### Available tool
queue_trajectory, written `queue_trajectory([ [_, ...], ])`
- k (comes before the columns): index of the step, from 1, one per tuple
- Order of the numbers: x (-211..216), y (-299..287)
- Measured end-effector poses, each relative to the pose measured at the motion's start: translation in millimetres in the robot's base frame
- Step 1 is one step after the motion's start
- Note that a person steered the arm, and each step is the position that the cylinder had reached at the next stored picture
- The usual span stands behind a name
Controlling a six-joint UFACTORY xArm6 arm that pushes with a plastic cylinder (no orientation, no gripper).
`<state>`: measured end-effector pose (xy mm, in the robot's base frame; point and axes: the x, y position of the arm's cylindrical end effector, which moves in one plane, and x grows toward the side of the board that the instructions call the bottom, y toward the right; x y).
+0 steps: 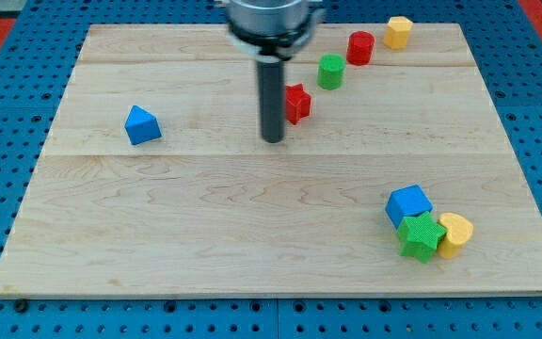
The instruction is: Push the red star to the top of the red circle
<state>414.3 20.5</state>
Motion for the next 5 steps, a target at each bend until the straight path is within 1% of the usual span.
queue_trajectory([
  [1, 0.4, 43.8],
  [3, -42.8, 58.6],
  [4, -53.0, 15.8],
  [5, -53.6, -53.3],
])
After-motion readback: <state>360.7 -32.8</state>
